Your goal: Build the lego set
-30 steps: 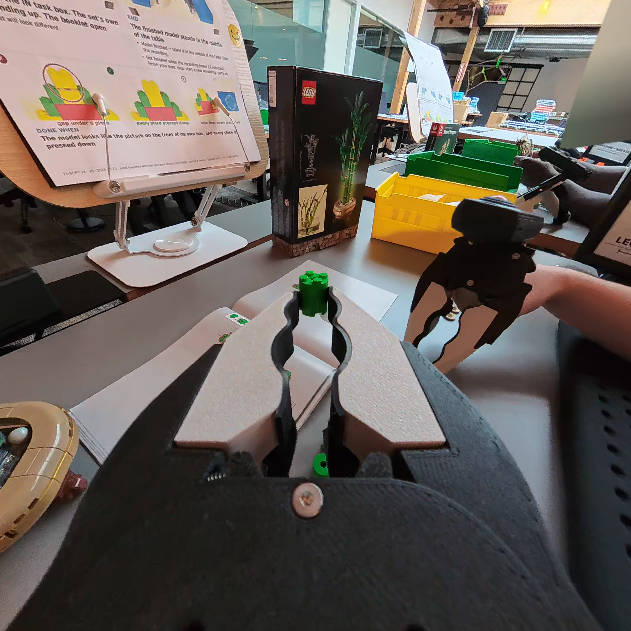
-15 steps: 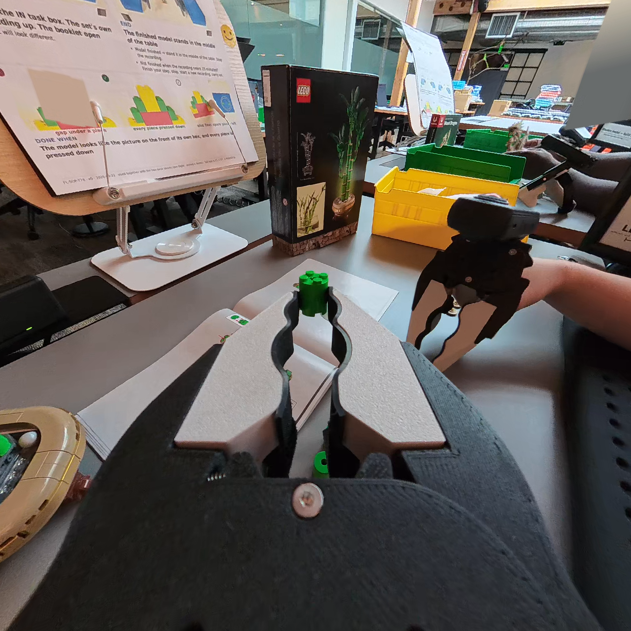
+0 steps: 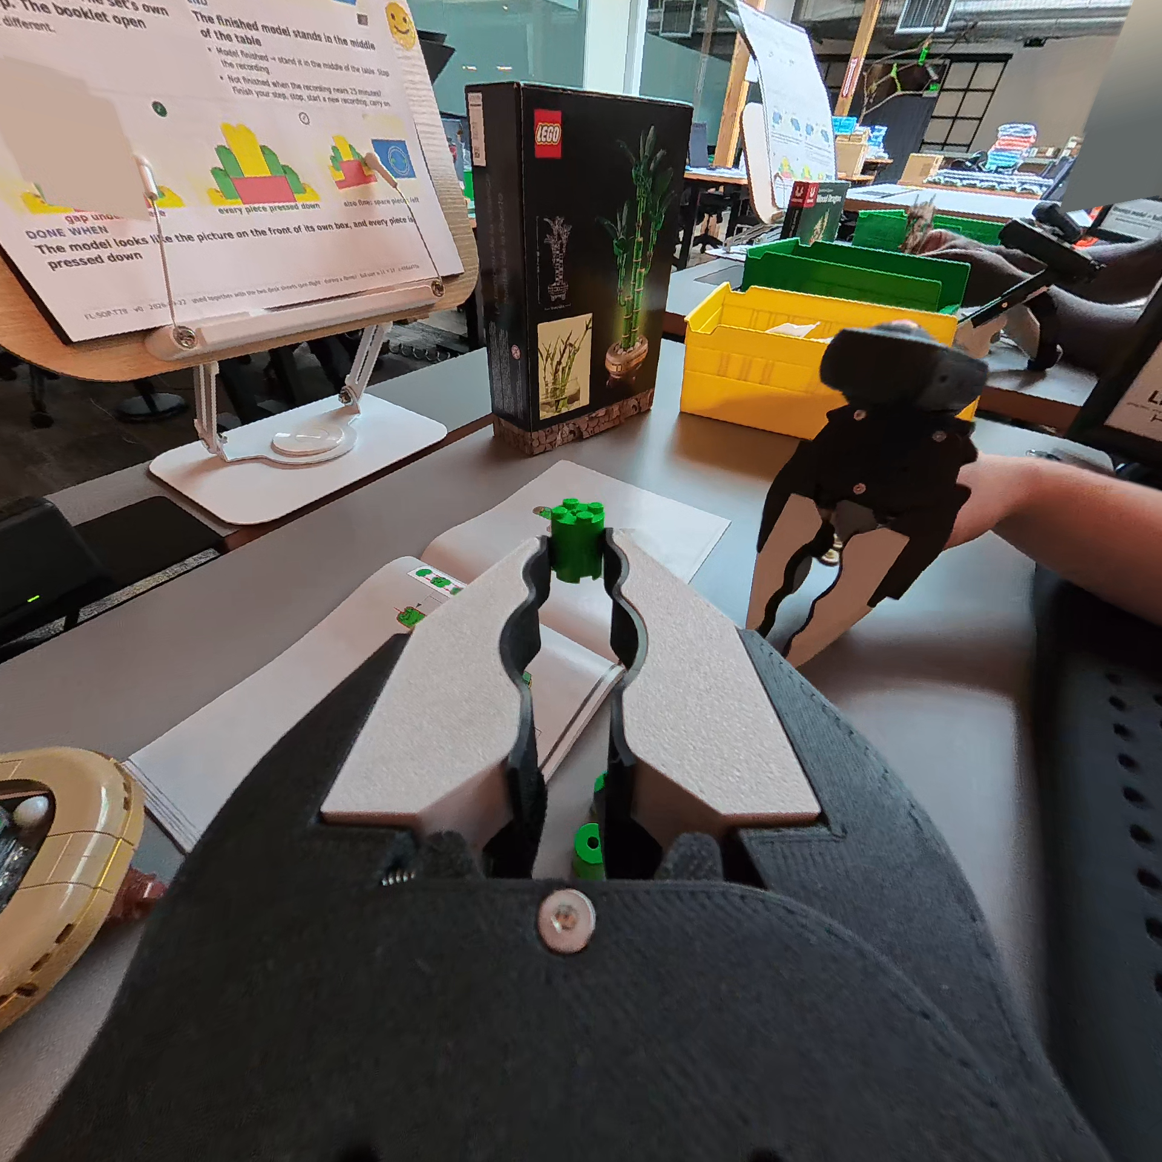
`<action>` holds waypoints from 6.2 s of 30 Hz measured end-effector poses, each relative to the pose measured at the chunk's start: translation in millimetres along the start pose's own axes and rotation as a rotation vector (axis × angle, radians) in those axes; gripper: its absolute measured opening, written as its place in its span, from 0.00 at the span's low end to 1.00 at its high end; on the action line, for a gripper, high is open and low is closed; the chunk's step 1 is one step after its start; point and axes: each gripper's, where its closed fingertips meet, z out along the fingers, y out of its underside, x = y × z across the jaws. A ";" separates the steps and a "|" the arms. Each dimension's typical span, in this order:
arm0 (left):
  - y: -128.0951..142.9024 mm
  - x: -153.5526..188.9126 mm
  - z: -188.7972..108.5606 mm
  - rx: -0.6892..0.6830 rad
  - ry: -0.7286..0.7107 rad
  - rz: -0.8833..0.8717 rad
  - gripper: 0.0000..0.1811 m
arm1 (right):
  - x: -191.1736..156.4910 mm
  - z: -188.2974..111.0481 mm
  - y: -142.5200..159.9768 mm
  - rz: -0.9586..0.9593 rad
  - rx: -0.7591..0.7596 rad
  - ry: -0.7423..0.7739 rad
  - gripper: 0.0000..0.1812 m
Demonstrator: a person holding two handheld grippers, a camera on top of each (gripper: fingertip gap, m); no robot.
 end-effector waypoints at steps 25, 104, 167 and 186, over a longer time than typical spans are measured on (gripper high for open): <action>18.7 62.3 27.6 -0.130 0.195 0.140 0.08 | -4.9 -65.3 -135.6 -0.060 0.264 -0.212 0.08; 4.7 39.6 28.7 -0.122 -0.172 0.445 0.08 | 5.8 -67.8 -153.9 -0.036 0.243 0.059 0.08; -7.9 19.3 13.5 -0.018 -0.136 0.218 0.08 | 24.2 -8.2 10.2 -0.013 0.058 0.120 0.13; -15.8 11.9 3.6 0.003 -0.149 0.201 0.08 | 28.6 -31.1 19.5 -0.361 -0.250 0.285 0.06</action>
